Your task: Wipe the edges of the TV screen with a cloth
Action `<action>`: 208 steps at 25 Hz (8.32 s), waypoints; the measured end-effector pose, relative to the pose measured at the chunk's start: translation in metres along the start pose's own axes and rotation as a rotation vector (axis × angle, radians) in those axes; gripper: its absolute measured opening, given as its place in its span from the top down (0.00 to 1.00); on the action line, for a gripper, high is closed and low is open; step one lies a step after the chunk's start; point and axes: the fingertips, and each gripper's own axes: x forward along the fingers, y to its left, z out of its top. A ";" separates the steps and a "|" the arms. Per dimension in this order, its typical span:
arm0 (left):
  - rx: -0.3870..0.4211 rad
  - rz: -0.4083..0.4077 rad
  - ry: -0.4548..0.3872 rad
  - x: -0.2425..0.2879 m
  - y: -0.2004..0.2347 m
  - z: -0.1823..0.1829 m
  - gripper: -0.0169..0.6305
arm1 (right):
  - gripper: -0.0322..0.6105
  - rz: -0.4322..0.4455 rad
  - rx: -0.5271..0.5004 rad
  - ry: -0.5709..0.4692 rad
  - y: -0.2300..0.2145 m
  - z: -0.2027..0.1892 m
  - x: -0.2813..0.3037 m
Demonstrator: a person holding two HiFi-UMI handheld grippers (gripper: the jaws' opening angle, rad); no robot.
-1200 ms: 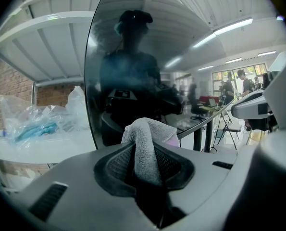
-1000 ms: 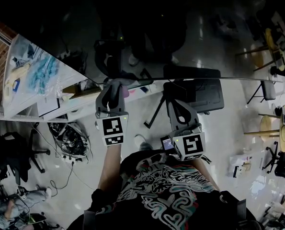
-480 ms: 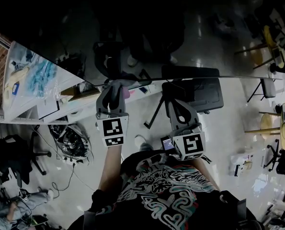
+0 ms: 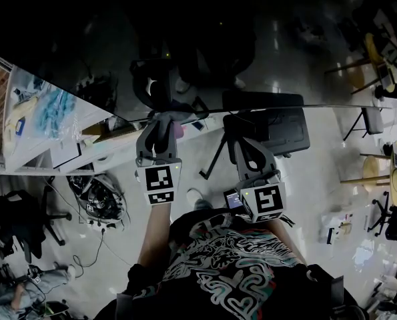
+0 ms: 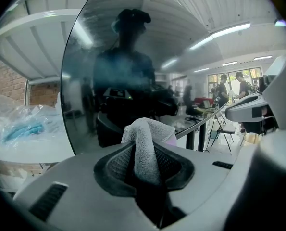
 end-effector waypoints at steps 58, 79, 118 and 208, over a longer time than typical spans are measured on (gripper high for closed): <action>-0.029 -0.059 0.006 0.029 -0.081 0.020 0.82 | 0.90 -0.069 0.042 0.010 -0.086 -0.019 -0.036; -0.031 -0.118 0.003 0.038 -0.113 0.028 0.82 | 0.90 -0.096 0.055 -0.003 -0.104 -0.014 -0.046; -0.377 -0.222 -0.046 0.057 -0.164 0.039 0.82 | 0.90 -0.182 0.089 -0.010 -0.148 -0.021 -0.081; -0.737 -0.525 -0.018 0.110 -0.321 0.077 0.83 | 0.90 -0.304 0.125 -0.012 -0.274 -0.046 -0.116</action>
